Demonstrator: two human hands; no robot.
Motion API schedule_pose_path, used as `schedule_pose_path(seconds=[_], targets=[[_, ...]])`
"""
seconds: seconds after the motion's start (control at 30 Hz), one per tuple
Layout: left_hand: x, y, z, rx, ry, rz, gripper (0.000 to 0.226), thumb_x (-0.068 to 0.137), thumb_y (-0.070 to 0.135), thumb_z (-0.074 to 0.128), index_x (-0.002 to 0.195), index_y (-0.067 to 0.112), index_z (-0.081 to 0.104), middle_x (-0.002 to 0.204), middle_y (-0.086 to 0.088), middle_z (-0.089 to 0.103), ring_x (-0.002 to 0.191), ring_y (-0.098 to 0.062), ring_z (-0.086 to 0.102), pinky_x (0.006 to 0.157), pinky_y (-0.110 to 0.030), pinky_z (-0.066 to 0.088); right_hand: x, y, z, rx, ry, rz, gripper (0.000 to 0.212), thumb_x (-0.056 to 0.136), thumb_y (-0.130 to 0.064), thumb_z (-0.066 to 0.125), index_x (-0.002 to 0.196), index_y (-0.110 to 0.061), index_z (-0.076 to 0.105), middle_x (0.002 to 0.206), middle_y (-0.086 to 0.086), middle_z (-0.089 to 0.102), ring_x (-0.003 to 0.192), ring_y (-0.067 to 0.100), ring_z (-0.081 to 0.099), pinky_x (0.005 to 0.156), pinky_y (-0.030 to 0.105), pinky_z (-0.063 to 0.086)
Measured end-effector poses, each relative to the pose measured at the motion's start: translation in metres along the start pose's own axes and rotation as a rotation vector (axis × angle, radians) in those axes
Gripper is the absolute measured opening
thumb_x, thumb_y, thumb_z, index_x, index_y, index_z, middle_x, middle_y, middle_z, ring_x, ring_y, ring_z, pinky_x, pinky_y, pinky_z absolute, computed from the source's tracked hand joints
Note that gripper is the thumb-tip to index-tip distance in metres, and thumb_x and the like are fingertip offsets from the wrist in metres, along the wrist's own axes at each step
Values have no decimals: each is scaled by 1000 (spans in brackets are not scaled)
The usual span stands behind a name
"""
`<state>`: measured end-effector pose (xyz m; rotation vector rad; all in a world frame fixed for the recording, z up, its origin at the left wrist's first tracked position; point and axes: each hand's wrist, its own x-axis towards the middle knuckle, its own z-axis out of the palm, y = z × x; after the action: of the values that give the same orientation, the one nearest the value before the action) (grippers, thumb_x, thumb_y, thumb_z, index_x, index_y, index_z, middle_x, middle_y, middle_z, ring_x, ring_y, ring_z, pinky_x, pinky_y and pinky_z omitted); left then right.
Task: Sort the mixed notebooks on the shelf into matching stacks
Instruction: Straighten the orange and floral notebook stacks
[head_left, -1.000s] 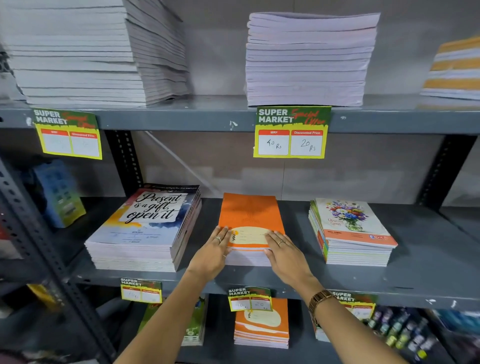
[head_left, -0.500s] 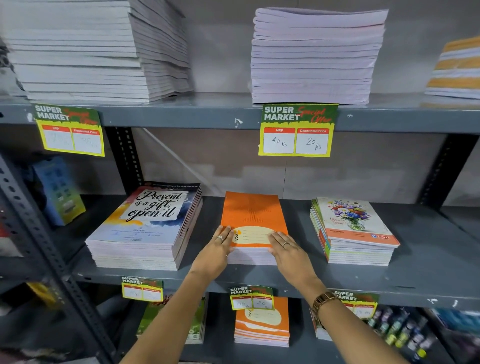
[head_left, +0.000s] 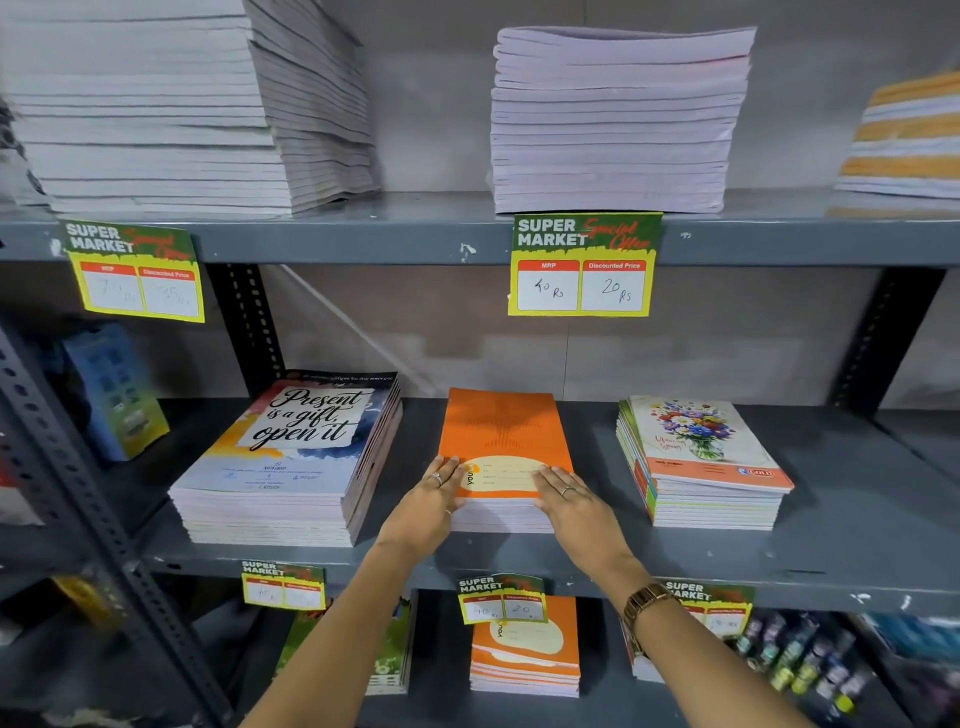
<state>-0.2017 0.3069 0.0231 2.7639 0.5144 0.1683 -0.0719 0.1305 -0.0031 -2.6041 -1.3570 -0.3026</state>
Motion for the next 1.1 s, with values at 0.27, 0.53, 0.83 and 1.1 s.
schedule_pose_path(seconds=[0.27, 0.53, 0.83, 1.1], targets=[[-3, 12, 8, 236, 151, 27, 60, 99, 44, 20, 149, 12, 11, 161, -4, 9, 149, -19, 1, 121, -34, -2, -8, 11, -16, -25, 85, -9, 57, 101, -41, 22, 150, -17, 5, 160, 1, 3, 148, 15, 1, 114, 28, -11], [17, 72, 17, 255, 196, 149, 65, 94, 45, -2, 149, 12, 8, 161, -4, 6, 149, -19, -1, 120, -34, -5, -37, 66, -46, -56, 253, 140, 55, 99, -26, 37, 147, -7, 18, 157, 10, 15, 146, 27, 7, 105, 18, -31], [43, 153, 42, 276, 175, 263, 56, 101, 37, 19, 150, 12, 5, 161, -4, 2, 149, -19, -3, 120, -34, -5, -73, 148, -58, -112, 194, 254, 58, 100, -35, 27, 150, -13, 5, 160, 4, 6, 148, 18, 0, 118, 29, -7], [64, 206, 65, 152, 88, 287, 58, 101, 36, 24, 150, 11, 4, 161, -7, 4, 149, -20, 1, 121, -33, 0, -82, 186, -63, -183, 95, 184, 60, 95, -3, 30, 150, -13, 9, 160, 3, 11, 148, 18, 2, 117, 31, -9]])
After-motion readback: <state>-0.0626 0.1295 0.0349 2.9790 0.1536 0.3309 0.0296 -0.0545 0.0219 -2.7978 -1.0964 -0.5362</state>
